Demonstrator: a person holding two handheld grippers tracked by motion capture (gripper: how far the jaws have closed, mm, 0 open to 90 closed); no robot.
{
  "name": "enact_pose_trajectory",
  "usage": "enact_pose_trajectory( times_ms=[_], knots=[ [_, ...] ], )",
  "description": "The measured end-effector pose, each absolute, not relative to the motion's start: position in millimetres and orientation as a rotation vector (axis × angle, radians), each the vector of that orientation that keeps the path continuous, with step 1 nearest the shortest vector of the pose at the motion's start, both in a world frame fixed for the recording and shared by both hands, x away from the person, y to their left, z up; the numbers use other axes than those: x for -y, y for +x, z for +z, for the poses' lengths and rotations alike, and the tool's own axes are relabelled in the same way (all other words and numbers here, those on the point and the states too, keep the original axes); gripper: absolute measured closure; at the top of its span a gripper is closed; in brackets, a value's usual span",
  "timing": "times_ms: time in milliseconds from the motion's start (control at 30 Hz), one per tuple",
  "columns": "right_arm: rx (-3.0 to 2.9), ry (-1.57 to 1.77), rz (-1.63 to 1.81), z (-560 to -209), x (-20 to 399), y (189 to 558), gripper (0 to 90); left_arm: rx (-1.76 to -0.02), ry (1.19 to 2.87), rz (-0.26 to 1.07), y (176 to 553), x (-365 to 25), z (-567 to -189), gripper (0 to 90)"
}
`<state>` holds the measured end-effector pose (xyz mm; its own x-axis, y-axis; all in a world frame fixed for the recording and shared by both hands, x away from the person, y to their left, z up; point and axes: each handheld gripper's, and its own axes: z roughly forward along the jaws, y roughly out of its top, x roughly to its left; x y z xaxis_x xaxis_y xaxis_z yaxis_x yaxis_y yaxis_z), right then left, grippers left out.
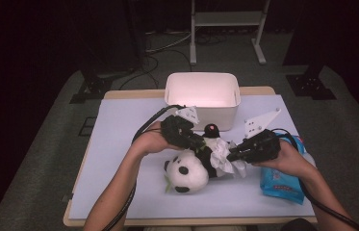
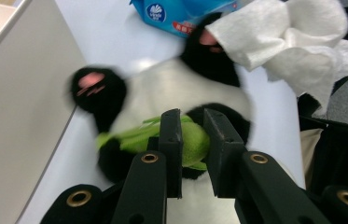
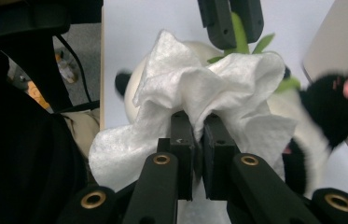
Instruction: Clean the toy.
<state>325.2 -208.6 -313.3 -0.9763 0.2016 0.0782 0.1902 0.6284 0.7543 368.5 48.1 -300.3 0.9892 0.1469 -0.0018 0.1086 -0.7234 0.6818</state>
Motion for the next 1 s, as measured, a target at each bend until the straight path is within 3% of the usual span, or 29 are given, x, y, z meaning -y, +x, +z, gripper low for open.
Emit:
enact_pose_trajectory(
  times_ms=[300, 433, 667, 1000],
  knots=[
    [-2.817, 0.357, 1.251, -314, 205, 330, 83.7, -0.156, 2.406, -0.027, 364, -42, -317, 75.5],
    [-2.788, 0.414, 1.201, -311, 212, 340, 83.7, -0.144, 2.408, -0.048, 360, -40, -322, 70.0],
    [-2.826, 0.49, 1.072, -326, 212, 362, 83.8, -0.121, 2.413, -0.061, 355, -39, -328, 71.6],
    [-2.926, 0.469, 0.997, -338, 208, 357, 84.5, -0.134, 2.407, -0.02, 355, -41, -325, 76.8]
  ],
)
